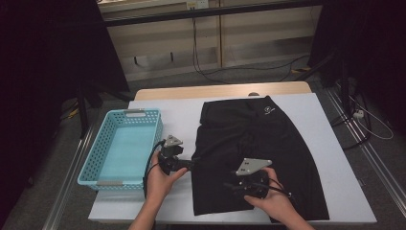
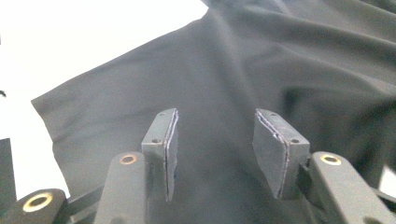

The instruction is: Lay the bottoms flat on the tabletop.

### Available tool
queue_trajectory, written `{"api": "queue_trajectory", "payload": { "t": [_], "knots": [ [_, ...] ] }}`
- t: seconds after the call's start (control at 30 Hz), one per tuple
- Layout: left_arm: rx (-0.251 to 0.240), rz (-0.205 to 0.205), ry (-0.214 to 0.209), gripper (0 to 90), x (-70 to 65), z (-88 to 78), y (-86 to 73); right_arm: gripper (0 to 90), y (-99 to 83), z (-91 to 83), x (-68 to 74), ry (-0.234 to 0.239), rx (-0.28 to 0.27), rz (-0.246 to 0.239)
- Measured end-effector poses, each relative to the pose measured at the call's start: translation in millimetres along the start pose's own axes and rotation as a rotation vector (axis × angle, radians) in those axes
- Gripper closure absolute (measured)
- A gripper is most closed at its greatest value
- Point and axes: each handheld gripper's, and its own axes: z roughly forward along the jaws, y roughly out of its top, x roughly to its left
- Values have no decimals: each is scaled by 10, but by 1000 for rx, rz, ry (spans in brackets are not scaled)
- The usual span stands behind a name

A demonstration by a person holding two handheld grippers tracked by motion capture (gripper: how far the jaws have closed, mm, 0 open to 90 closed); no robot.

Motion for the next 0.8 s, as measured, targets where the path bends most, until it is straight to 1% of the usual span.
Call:
{"api": "queue_trajectory", "payload": {
  "t": [0.07,0.13,0.2,0.27,0.3,0.33,0.37,0.4,0.47,0.5,0.53,0.57,0.63,0.8],
  "knots": [
    [-1,-1,0,175,4,-6,0,505,13,72,72,33,21,-11],
    [-1,-4,1,174,6,-14,1,510,18,151,142,45,47,-35],
    [-5,-1,2,174,7,-17,0,523,32,201,181,76,42,-41],
    [-1,-5,0,172,6,-19,-2,526,48,235,201,81,41,-43],
    [-1,-4,0,172,8,-19,-3,526,46,255,207,81,53,-51],
    [-3,-4,1,171,7,-15,-5,537,39,267,210,73,51,-62],
    [-3,-10,-1,171,4,-11,-7,547,38,270,213,70,47,-62],
    [-2,-8,0,171,5,-11,-7,564,39,269,208,69,49,-66],
    [4,-6,0,171,3,-10,-6,658,31,266,206,66,45,-72],
    [0,-11,-1,171,0,-7,-5,720,27,265,206,75,40,-64],
    [0,-11,-2,171,-3,-6,-4,762,27,265,206,84,39,-63],
    [2,-6,-4,171,-1,-7,-2,787,27,266,206,87,40,-70],
    [3,-7,-3,171,-4,-5,-2,863,28,270,217,105,42,-65],
    [9,-13,2,174,1,9,-11,889,35,263,225,113,45,-48]
  ]
}}
